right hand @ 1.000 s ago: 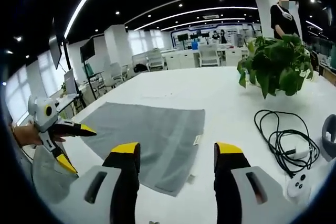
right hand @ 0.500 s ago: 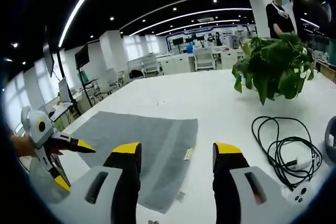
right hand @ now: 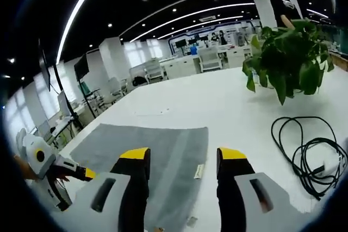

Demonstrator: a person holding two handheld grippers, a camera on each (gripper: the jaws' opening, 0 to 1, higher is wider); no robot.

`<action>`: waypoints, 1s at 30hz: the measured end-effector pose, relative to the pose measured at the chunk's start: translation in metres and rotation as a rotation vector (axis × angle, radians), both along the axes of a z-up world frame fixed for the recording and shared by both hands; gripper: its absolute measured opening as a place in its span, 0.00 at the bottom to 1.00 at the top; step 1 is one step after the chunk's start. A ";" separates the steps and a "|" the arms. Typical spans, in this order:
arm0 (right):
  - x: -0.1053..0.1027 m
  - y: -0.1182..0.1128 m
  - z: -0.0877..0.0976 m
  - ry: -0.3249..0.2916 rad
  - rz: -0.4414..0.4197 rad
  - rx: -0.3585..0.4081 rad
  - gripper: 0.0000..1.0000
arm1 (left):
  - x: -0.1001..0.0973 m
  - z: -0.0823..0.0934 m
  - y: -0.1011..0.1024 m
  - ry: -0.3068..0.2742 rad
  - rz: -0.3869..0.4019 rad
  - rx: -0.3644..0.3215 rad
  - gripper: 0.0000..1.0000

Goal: Fold the towel on the table until its edges align and the towel forms a compact rectangular stack.

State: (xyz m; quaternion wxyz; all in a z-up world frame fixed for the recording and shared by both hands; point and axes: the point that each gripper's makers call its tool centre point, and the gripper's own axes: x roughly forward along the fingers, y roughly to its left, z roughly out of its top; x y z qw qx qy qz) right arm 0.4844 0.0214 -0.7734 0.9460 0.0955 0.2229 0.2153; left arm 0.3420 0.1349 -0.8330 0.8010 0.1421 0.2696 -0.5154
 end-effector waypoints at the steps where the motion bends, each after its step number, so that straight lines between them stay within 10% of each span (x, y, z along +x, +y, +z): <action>1: 0.003 0.000 -0.002 0.002 0.000 -0.001 0.49 | -0.001 -0.002 -0.001 0.003 -0.004 0.003 0.76; 24: 0.045 0.006 -0.034 0.046 -0.040 0.011 0.44 | 0.008 -0.019 -0.038 0.026 -0.037 -0.041 0.66; 30: 0.055 0.009 -0.041 0.029 -0.004 -0.112 0.43 | 0.009 -0.022 -0.055 0.022 -0.075 -0.040 0.61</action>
